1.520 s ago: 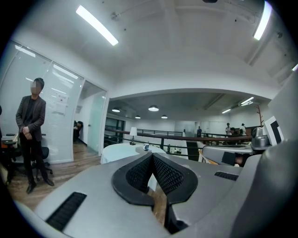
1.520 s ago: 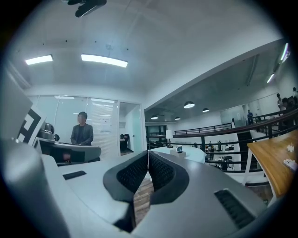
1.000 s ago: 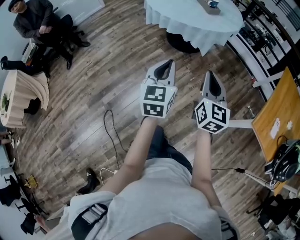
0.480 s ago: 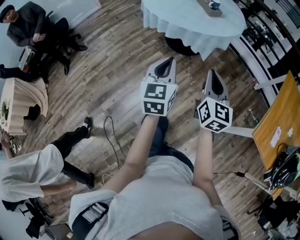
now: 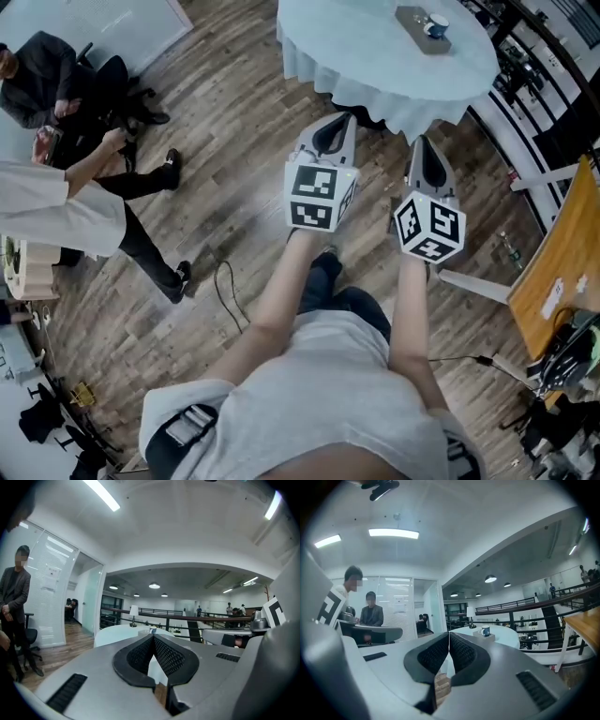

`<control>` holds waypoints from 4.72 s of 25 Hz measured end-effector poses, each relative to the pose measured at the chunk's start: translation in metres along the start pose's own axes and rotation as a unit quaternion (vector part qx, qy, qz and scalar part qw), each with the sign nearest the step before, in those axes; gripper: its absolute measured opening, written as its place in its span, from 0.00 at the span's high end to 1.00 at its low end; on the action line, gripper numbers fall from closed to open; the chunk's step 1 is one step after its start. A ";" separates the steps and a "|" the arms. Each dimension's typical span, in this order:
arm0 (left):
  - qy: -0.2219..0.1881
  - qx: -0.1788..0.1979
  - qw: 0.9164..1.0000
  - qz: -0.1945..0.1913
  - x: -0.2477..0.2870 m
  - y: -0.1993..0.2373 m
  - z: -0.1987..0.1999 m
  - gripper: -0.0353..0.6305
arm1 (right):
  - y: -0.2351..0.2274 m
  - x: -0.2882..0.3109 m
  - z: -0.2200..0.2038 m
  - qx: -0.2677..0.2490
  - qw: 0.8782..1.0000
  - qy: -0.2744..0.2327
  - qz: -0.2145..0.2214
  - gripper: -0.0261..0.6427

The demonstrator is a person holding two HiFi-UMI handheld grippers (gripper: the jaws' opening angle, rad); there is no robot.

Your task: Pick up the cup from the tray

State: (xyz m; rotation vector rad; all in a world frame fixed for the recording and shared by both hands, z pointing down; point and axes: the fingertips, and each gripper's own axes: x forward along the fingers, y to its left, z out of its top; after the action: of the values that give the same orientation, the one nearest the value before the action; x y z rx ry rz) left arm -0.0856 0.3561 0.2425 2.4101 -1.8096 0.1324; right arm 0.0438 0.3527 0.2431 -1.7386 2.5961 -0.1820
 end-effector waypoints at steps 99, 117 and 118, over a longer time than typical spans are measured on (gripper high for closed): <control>0.174 -0.003 0.974 -0.143 0.608 0.115 -0.084 0.94 | -0.270 0.516 -0.136 0.075 0.978 0.193 -0.021 0.83; 0.200 -0.003 0.972 -0.125 0.597 0.127 -0.105 0.94 | -0.266 0.539 -0.138 0.076 0.978 0.197 0.001 0.88; 0.201 -0.004 0.972 -0.123 0.597 0.128 -0.106 0.94 | -0.266 0.540 -0.137 0.071 0.978 0.194 0.003 0.88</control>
State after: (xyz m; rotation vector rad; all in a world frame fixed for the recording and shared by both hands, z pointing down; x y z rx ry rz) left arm -0.0410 -0.2295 0.4393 2.3616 -1.3247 0.5416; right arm 0.0716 -0.2325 0.4366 -1.7971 2.7518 -0.7598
